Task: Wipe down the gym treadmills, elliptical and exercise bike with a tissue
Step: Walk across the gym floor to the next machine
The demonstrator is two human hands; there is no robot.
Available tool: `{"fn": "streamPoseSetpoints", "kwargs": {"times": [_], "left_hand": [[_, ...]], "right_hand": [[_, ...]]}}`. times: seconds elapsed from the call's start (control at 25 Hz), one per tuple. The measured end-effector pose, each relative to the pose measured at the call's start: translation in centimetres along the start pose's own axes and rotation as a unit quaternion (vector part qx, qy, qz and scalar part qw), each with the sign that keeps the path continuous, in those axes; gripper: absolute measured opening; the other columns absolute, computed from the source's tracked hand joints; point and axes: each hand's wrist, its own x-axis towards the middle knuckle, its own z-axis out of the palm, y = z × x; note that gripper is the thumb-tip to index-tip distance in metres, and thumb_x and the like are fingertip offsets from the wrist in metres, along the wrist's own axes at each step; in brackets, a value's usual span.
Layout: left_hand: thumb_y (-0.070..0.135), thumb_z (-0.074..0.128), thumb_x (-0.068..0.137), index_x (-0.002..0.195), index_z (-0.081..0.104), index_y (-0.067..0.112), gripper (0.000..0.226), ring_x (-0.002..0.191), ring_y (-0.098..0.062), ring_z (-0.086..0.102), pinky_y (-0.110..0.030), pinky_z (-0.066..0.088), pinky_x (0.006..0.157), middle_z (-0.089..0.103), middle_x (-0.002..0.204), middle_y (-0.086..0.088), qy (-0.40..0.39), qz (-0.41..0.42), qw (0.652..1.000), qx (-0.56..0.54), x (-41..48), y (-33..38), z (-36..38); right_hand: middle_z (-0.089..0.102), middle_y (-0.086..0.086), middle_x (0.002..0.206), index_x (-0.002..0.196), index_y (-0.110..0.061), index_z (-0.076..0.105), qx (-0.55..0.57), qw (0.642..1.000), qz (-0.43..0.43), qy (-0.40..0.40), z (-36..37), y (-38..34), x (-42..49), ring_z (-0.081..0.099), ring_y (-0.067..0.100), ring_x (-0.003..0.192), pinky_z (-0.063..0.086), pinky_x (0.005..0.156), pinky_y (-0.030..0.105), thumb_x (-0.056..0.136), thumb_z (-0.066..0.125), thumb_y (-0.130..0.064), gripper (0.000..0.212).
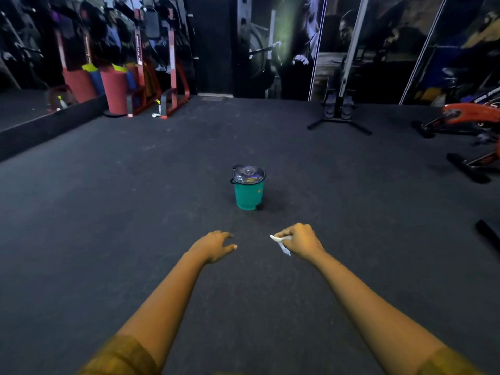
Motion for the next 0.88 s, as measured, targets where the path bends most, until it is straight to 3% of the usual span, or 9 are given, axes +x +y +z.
{"fn": "streamPoseSetpoints", "kwargs": {"times": [0.08,0.2,0.32,0.44,0.56,0.64,0.76,0.88], "left_hand": [[0.042,0.042,0.099,0.146,0.034,0.015,0.054,0.134,-0.028,0.038,-0.039,0.034,0.109,0.037,0.148,-0.013,-0.002,0.001,1.000,-0.005,7.7,-1.1,-1.9],[0.041,0.042,0.099,0.146,0.034,0.014,0.054,0.136,-0.028,0.035,-0.039,0.032,0.110,0.036,0.149,-0.013,-0.008,0.012,1.000,-0.014,18.0,-2.6,-5.1],[0.041,0.043,0.099,0.145,0.036,0.014,0.054,0.135,-0.028,0.037,-0.039,0.032,0.110,0.036,0.149,-0.013,-0.022,0.027,0.999,-0.011,28.7,-3.7,-9.3],[0.040,0.044,0.099,0.145,0.036,0.013,0.053,0.134,-0.027,0.038,-0.037,0.032,0.109,0.038,0.148,-0.012,-0.036,0.033,0.999,-0.011,38.2,-3.7,-13.3],[0.039,0.043,0.099,0.144,0.037,0.011,0.053,0.134,-0.027,0.038,-0.035,0.031,0.109,0.040,0.147,-0.012,-0.037,0.028,0.999,-0.010,45.9,-4.2,-15.0],[0.039,0.043,0.099,0.144,0.038,0.012,0.052,0.133,-0.028,0.039,-0.034,0.031,0.108,0.041,0.146,-0.014,-0.036,0.010,0.999,-0.026,50.8,-5.3,-15.3],[0.039,0.043,0.099,0.144,0.038,0.013,0.052,0.133,-0.028,0.040,-0.033,0.031,0.108,0.042,0.144,-0.015,-0.041,-0.023,0.998,-0.052,56.8,-6.7,-16.5],[0.039,0.043,0.099,0.143,0.039,0.015,0.051,0.133,-0.027,0.039,-0.035,0.031,0.109,0.042,0.144,-0.015,-0.039,-0.057,0.994,-0.083,61.7,-8.4,-18.4]], "right_hand": [[0.072,0.016,0.079,0.083,-0.001,0.076,-0.001,1.000,0.000,-0.004,-1.1,0.8,7.7,0.063,0.003,0.067,0.051,0.068,0.016,0.091,0.062,-0.027,0.030],[0.072,0.016,0.080,0.084,-0.002,0.076,-0.005,1.000,0.000,0.002,-2.9,1.4,18.1,0.060,0.002,0.064,0.047,0.065,0.018,0.090,0.063,-0.026,0.028],[0.073,0.011,0.079,0.069,-0.011,0.077,-0.005,1.000,0.022,0.001,-5.2,1.4,28.3,0.063,0.004,0.069,0.051,0.070,0.021,0.088,0.065,-0.028,0.029],[0.072,0.010,0.070,0.032,-0.036,0.058,-0.008,1.000,0.024,-0.006,-7.5,2.5,38.0,0.067,0.013,0.072,0.054,0.074,0.028,0.089,0.064,-0.026,0.059],[0.068,0.004,0.059,0.027,-0.043,0.050,-0.020,0.999,0.025,-0.012,-8.3,3.9,46.4,0.068,0.013,0.074,0.054,0.077,0.030,0.088,0.063,-0.018,0.067],[0.060,-0.002,0.048,0.027,-0.046,0.049,-0.034,0.999,0.019,-0.021,-8.5,4.8,52.2,0.067,0.012,0.071,0.052,0.074,0.024,0.087,0.063,-0.019,0.068],[0.065,0.005,0.053,0.040,-0.041,0.062,-0.048,0.997,0.028,-0.055,-9.7,5.1,60.8,0.068,0.015,0.075,0.047,0.070,0.021,0.086,0.064,-0.020,0.051],[0.072,0.014,0.092,0.091,-0.023,0.077,-0.072,0.993,0.015,-0.097,-10.6,4.3,68.2,0.064,0.015,0.095,0.046,0.077,0.024,0.086,0.065,-0.021,0.013]]}}
